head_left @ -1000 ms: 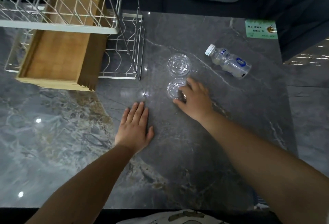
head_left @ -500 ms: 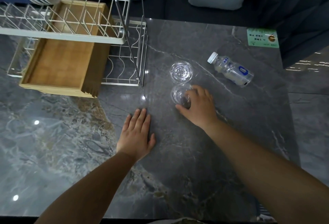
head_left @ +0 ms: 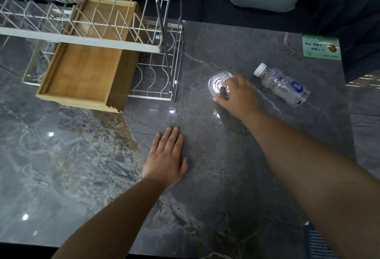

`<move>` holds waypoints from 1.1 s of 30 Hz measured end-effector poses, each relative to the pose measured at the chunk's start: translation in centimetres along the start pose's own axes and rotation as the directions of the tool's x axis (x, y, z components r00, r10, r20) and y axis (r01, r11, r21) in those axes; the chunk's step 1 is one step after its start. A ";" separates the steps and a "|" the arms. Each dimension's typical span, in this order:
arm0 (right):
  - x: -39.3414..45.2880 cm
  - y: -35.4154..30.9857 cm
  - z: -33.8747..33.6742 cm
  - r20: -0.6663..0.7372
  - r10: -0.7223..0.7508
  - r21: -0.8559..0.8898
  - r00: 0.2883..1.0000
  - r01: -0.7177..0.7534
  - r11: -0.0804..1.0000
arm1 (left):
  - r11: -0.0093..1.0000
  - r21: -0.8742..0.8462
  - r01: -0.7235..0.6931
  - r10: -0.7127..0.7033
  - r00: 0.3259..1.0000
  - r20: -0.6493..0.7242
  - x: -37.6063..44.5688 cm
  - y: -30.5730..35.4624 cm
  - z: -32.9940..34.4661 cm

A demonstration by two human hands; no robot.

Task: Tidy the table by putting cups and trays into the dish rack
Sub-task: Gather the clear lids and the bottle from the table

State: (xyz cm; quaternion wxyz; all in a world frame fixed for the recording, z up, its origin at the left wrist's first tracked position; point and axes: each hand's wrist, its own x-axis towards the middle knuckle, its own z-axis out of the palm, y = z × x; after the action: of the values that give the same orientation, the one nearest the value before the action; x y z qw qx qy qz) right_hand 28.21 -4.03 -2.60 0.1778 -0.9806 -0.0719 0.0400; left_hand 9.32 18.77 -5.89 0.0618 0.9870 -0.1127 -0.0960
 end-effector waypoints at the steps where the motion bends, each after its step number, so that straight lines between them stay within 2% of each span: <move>1: 0.0 0.1 0.0 0.009 0.009 0.003 1.000 -0.009 1.000 | 1.000 -0.003 -0.001 0.001 1.000 0.000 0.0 0.0 0.0; 7: 0.2 0.1 -0.5 0.099 0.044 -0.124 0.994 -0.031 0.992 | 1.000 -0.001 0.001 -0.001 1.000 0.006 0.0 0.0 -0.2; 12: -0.9 0.1 -0.2 -0.022 -0.185 -0.241 0.982 0.174 0.955 | 1.000 -0.009 -0.004 0.004 1.000 0.006 0.0 0.0 -0.1; 16: -0.9 0.0 -0.2 -0.004 -0.329 -0.342 0.944 0.308 0.888 | 1.000 -0.007 0.000 0.000 1.000 0.016 0.0 0.0 -0.2; 21: -0.5 -1.1 -0.9 0.115 -0.271 -0.332 0.956 0.295 0.896 | 1.000 -0.004 0.003 -0.003 1.000 0.022 0.0 0.1 -0.3; 24: -0.9 -1.8 -1.9 0.122 -0.212 -0.169 0.970 0.231 0.958 | 1.000 -0.007 0.005 -0.004 1.000 0.023 0.0 0.1 -0.3; 26: -1.4 -2.2 -2.9 0.110 -0.106 0.072 0.988 0.098 0.993 | 1.000 -0.007 0.002 -0.002 1.000 0.021 -0.1 0.1 -0.3; 27: -1.8 -2.3 -3.4 0.127 -0.022 0.236 0.992 -0.008 0.972 | 1.000 -0.008 0.002 -0.001 1.000 0.020 -0.1 0.1 -0.3; 28: -2.3 -2.3 -4.0 0.161 0.069 0.422 0.985 -0.132 0.897 | 1.000 -0.009 0.002 -0.001 1.000 0.020 -0.2 0.2 -0.3; 29: -3.0 -2.2 -4.4 0.218 0.157 0.600 0.963 -0.259 0.756 | 1.000 -0.007 0.002 -0.002 1.000 0.022 -0.2 0.2 -0.3; 30: -3.9 -1.9 -4.7 0.304 0.232 0.733 0.924 -0.382 0.563 | 1.000 -0.002 0.003 -0.003 1.000 0.024 -0.2 0.2 -0.4; 31: -4.8 -1.4 -4.8 0.419 0.281 0.799 0.863 -0.498 0.337 | 1.000 0.003 0.003 -0.003 1.000 0.026 -0.2 0.2 -0.4; 32: -5.7 -0.7 -4.6 0.544 0.305 0.795 0.781 -0.597 0.112 | 1.000 0.008 0.003 -0.003 1.000 0.026 -0.2 0.2 -0.4; 33: -6.6 0.0 -4.4 0.646 0.317 0.746 0.694 -0.663 -0.067 | 1.000 0.012 0.004 -0.004 1.000 0.027 -0.2 0.2 -0.4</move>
State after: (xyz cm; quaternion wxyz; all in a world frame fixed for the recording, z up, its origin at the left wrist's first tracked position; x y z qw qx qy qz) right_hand 22.12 -6.53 1.89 0.7144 -0.5645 0.3118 0.2716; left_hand 9.20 18.64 -5.42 0.0540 0.9862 -0.1123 -0.1090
